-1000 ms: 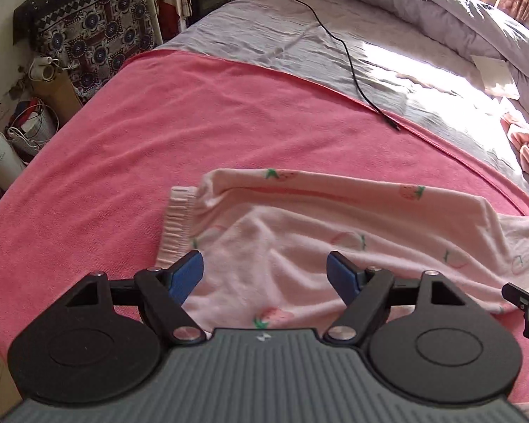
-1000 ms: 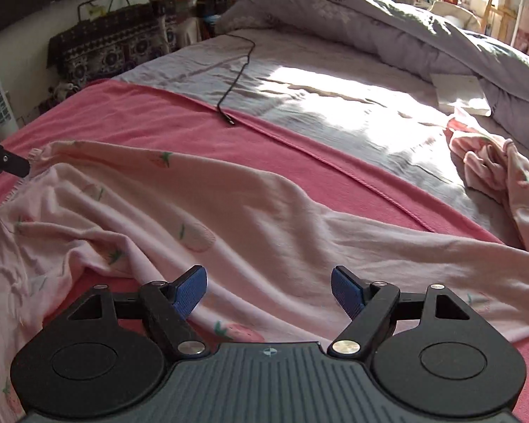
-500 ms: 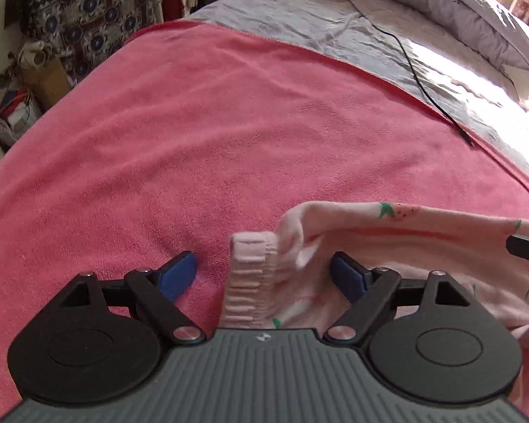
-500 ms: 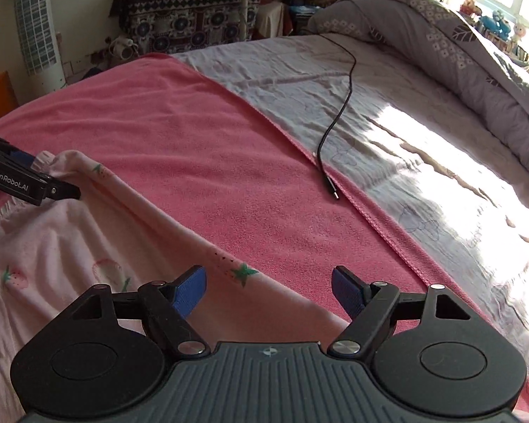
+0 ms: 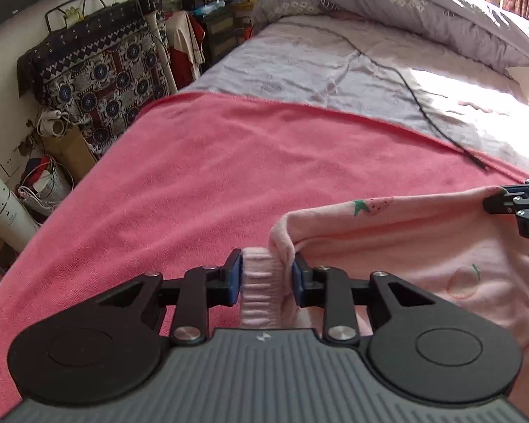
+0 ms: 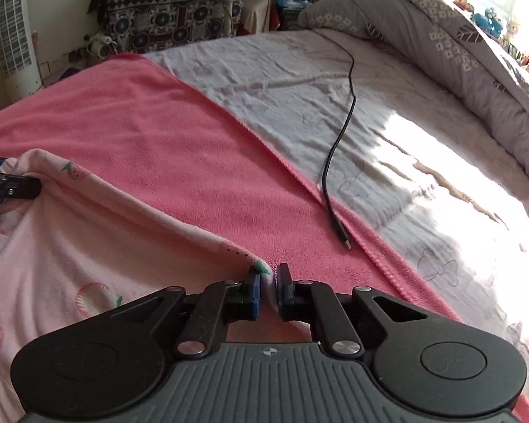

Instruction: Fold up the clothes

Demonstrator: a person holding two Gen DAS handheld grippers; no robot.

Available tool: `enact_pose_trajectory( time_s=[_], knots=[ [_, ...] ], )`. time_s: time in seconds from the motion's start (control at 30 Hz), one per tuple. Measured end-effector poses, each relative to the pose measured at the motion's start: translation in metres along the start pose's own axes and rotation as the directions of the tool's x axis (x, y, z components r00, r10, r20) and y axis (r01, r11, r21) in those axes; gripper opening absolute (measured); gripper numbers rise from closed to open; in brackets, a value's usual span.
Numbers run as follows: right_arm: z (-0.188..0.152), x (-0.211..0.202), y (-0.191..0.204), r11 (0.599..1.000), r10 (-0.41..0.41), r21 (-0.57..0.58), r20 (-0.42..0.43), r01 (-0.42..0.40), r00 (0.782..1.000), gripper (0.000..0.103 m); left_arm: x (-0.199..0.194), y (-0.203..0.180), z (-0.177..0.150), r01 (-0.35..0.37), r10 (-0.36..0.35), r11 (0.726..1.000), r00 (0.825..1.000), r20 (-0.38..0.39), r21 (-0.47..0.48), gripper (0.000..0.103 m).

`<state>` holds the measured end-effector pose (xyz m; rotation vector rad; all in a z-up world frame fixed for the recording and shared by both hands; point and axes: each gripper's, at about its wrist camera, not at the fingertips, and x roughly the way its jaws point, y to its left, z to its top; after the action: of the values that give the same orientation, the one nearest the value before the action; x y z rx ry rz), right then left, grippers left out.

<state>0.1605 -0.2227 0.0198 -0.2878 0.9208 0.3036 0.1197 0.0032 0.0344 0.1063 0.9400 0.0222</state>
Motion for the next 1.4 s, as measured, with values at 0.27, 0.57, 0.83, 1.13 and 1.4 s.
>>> enact_pose_trajectory(
  time_s=[0.27, 0.57, 0.83, 1.13, 1.4],
  knots=[
    [-0.006, -0.021, -0.041, 0.978, 0.022, 0.206, 0.114, -0.046, 0.993, 0.059, 0.004, 0.045, 0.017, 0.118, -0.131, 0.979, 0.989, -0.069, -0.165, 0.067],
    [-0.05, -0.108, 0.002, 0.953, 0.16, 0.24, 0.119, -0.185, 0.98, 0.06, 0.019, 0.067, 0.028, 0.173, -0.228, 0.929, 0.964, -0.138, -0.328, 0.075],
    [-0.108, -0.093, 0.123, 0.958, 0.286, 0.005, -0.033, -0.286, 0.958, 0.076, 0.01, 0.039, 0.045, 0.025, -0.02, 0.999, 0.985, -0.172, 0.025, 0.089],
    [-0.111, -0.1, 0.06, 0.845, 0.436, 0.351, -0.019, -0.402, 0.9, 0.074, 0.047, 0.091, 0.081, 0.065, -0.092, 0.992, 0.96, -0.263, -0.11, 0.09],
    [-0.114, -0.086, 0.081, 0.888, 0.4, 0.254, -0.013, -0.384, 0.916, 0.103, -0.023, 0.061, 0.047, 0.084, -0.083, 0.996, 0.991, -0.108, -0.002, 0.086]
  ],
)
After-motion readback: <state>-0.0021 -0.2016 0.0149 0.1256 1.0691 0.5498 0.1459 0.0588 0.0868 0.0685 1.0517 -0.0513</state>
